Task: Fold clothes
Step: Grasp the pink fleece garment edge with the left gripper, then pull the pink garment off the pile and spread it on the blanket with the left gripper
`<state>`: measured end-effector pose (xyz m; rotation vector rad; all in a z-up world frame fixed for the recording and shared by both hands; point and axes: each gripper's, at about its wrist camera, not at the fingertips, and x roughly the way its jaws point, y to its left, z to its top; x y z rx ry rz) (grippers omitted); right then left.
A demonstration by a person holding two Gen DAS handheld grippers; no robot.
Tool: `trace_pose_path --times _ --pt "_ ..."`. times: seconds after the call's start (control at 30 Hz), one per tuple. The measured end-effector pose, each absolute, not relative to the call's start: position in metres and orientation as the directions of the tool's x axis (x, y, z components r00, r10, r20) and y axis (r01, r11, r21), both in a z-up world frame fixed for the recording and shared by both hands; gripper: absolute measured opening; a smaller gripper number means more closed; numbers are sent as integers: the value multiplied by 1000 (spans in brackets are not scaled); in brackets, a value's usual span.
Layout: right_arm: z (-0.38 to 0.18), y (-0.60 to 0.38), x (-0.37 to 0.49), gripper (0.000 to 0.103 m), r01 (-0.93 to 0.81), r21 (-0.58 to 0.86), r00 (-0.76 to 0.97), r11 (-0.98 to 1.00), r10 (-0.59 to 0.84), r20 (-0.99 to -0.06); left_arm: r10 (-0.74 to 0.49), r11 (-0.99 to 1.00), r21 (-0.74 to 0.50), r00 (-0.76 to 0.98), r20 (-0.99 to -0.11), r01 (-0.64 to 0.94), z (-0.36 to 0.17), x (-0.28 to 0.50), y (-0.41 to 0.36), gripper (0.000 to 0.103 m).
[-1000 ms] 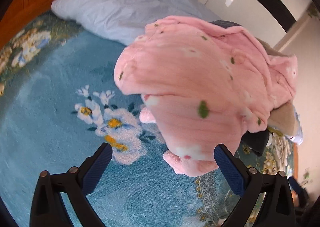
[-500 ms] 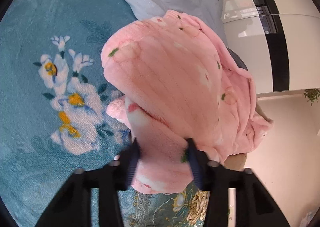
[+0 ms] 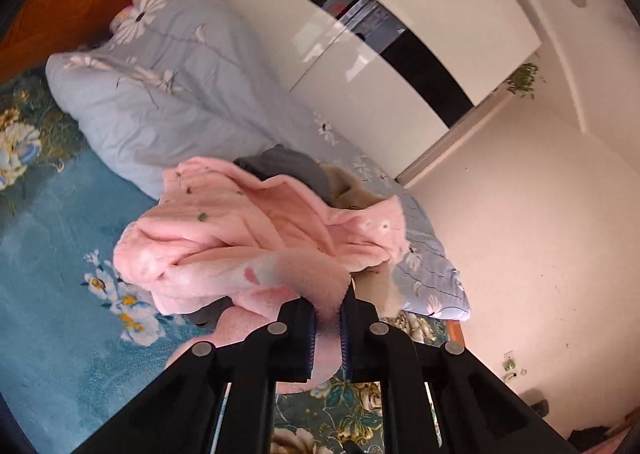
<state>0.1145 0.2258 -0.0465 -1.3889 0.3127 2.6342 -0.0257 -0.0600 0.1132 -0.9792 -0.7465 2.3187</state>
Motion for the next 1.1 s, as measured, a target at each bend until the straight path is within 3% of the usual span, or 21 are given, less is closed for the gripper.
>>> trace_pose_path --times 0.33,0.5,0.63,0.8,1.1 --pt "-37 213 164 103 -210 152 -594 -966 3 -804 532 -765 -590 -769 -354 -258 179 96 -164 9" --pt "-44 205 173 103 -205 169 -590 -964 -16 -807 545 -807 -474 -753 -368 -353 207 108 -134 10" --pt "-41 203 179 103 -211 210 -603 -955 -41 -796 664 -732 -554 -601 -446 -397 171 80 -64 10" --pt "-43 230 198 103 -262 160 -581 -952 23 -814 751 -660 -607 -363 -551 -443 106 65 65 10" --pt "-66 335 274 103 -498 58 -454 -865 203 -868 621 -732 -557 -48 -782 -394 -33 96 216 11"
